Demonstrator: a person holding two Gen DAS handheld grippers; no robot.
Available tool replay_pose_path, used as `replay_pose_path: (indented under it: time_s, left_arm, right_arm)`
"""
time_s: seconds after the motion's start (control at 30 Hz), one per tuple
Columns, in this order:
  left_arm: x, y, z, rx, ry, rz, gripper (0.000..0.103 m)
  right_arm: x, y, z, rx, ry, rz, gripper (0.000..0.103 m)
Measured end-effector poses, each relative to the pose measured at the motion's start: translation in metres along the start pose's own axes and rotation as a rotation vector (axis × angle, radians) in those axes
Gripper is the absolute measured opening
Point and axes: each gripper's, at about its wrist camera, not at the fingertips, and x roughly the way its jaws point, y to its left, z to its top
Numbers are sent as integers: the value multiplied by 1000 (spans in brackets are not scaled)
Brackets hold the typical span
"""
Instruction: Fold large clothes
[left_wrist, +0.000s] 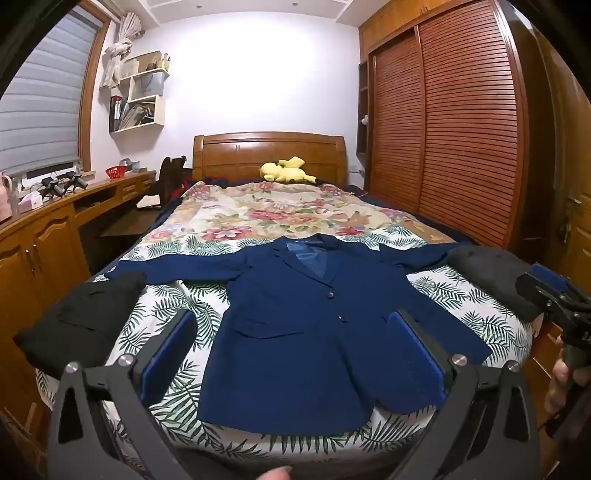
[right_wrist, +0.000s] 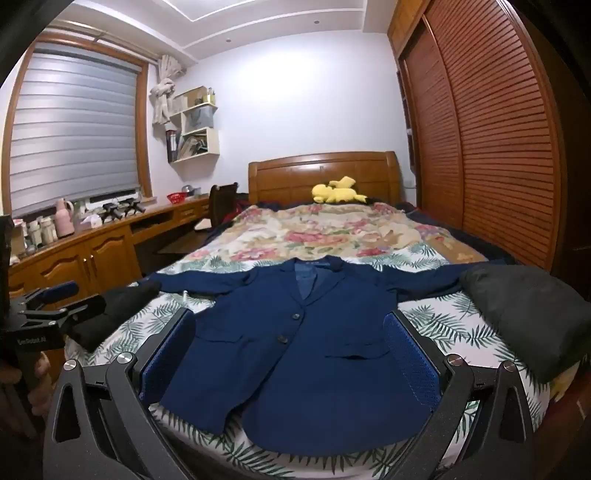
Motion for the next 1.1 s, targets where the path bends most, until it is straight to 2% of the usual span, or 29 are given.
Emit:
replay_pose_path:
  time_s: [1.1]
  left_arm:
    - [-3, -1, 0, -2, 0, 8, 103]
  right_arm:
    - [-1, 8, -6, -19, 23, -3, 103]
